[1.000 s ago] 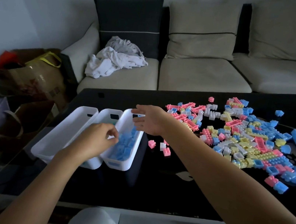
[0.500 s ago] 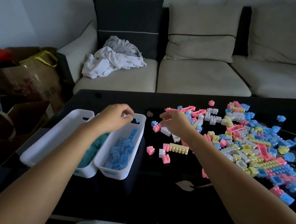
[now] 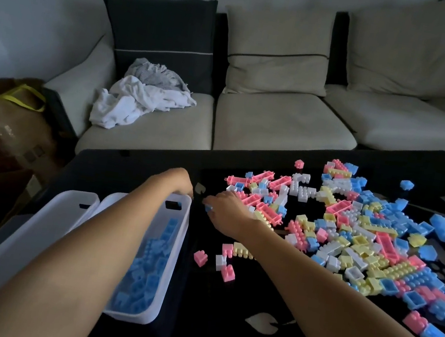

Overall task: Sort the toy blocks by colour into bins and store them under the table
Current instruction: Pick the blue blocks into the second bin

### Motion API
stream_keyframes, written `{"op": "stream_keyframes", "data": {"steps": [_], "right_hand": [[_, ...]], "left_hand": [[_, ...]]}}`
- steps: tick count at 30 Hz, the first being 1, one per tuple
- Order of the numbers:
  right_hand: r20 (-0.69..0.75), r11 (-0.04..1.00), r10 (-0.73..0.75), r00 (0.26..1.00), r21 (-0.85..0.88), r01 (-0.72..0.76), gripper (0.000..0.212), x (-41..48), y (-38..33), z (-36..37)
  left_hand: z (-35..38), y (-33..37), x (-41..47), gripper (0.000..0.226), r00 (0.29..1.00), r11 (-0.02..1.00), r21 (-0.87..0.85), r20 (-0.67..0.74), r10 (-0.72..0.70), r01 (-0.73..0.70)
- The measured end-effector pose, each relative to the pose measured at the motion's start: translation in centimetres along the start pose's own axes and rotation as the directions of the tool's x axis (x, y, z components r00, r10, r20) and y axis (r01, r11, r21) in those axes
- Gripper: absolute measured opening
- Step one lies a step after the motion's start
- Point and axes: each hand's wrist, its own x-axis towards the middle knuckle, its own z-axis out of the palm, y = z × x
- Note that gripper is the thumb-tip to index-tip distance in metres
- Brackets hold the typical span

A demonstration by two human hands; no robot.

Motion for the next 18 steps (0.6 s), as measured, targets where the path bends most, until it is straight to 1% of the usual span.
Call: {"op": "stream_keyframes", "data": {"steps": [3, 4, 6, 8, 9, 11, 12, 15, 16, 18], "right_hand": [[-0.066, 0.999, 0.005, 0.998, 0.043, -0.002, 0.025, 0.6, 0.6, -0.1], [-0.073, 0.995, 0.025, 0.997, 0.097, -0.018, 0.024, 0.9, 0.9, -0.1], [-0.092, 0.965, 0.079, 0.993, 0.258, -0.053, 0.021, 1.1, 1.3, -0.3], [-0.146, 0.92, 0.138, 0.98, 0.386, -0.072, 0.022, 1.2, 2.1, -1.2], [-0.162, 0.899, 0.165, 0.973, 0.43, -0.08, 0.023, 1.2, 2.6, -1.7], [-0.128, 0.874, 0.197, 0.972, 0.473, -0.115, 0.025, 1.1, 3.9, -2.6], [-0.098, 0.881, 0.191, 0.977, 0.455, -0.127, 0.026, 1.0, 4.5, -2.8], [-0.028, 0.96, 0.104, 0.994, 0.264, -0.093, 0.026, 0.6, 5.3, -2.4], [-0.015, 0.977, 0.07, 0.997, 0.203, -0.065, 0.026, 0.5, 5.4, -2.2], [-0.006, 0.988, 0.017, 1.0, 0.151, -0.016, 0.029, 0.3, 5.3, -1.9]], "left_hand": [[-0.1, 0.6, 0.7, 0.023, 0.996, 0.994, 0.106, 0.084, -0.038, 0.029], [-0.1, 0.9, 1.0, 0.022, 0.994, 0.992, 0.122, 0.104, -0.039, 0.026], [0.1, 0.9, 1.4, 0.023, 0.991, 0.992, 0.124, 0.13, -0.03, 0.013], [0.2, 1.0, 1.9, 0.025, 0.991, 1.0, 0.031, 0.13, -0.01, 0.006], [0.1, 1.2, 2.1, 0.024, 0.991, 0.999, -0.053, 0.131, 0.011, -0.004], [-0.1, 2.1, 2.0, 0.015, 0.992, 0.966, -0.258, 0.11, 0.063, -0.033], [-0.4, 2.6, 1.9, 0.01, 0.993, 0.942, -0.332, 0.081, 0.086, -0.055], [-0.5, 4.6, 1.7, 0.02, 0.988, 0.893, -0.433, 0.036, 0.15, -0.12], [-0.6, 5.3, 1.7, 0.022, 0.985, 0.89, -0.436, 0.044, 0.168, -0.133], [-0.5, 6.5, 1.8, 0.021, 0.976, 0.904, -0.39, 0.05, 0.213, -0.177]]}}
